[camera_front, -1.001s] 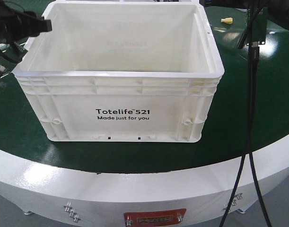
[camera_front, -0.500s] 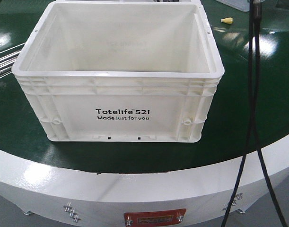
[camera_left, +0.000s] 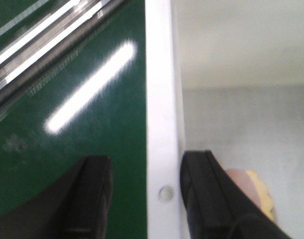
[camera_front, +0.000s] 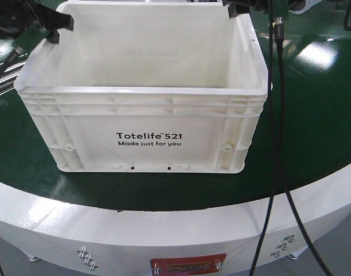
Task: Place moving items into box and shelve
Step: 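Lower both grippers onto the crate's side rims and close them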
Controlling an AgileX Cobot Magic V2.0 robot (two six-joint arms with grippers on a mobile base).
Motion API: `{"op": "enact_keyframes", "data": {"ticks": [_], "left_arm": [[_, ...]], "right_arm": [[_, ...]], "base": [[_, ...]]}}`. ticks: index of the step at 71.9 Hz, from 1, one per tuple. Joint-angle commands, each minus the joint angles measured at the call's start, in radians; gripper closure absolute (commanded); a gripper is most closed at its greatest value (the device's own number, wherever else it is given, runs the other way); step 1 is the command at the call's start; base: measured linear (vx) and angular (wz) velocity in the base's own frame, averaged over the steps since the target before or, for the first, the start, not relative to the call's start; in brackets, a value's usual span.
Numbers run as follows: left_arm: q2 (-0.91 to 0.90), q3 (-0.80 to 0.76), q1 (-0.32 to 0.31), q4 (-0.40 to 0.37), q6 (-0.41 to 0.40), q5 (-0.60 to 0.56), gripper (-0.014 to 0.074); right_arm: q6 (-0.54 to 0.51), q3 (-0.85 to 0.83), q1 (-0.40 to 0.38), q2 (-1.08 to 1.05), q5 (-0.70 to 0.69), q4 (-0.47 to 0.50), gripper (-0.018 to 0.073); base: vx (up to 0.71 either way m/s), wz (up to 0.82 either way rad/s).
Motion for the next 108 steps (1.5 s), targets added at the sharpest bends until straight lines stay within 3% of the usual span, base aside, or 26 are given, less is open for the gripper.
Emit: {"op": "enact_keyframes", "data": {"ticks": [1, 8, 46, 108], "left_arm": [[-0.038, -0.032, -0.002, -0.019, 0.0, 0.016, 0.0165], [-0.038, -0.032, -0.002, -0.052, 0.002, 0.018, 0.0165], [-0.054, -0.032, -0.002, -0.053, 0.026, 0.179, 0.0165], [-0.053, -0.032, -0.002, -0.069, 0.042, 0.186, 0.0165]], "right_arm": [[0.002, -0.036, -0.006, -0.051, -0.019, -0.01, 0.0055], [0.01, -0.036, -0.006, -0.051, 0.016, -0.009, 0.0055], [0.024, -0.036, -0.006, -0.051, 0.142, 0.025, 0.0055], [0.05, -0.036, -0.006, 0.065, 0.207, 0.044, 0.0087]], "base": [[0.0, 0.0], [0.0, 0.0], [0.0, 0.0], [0.0, 0.0]]}}
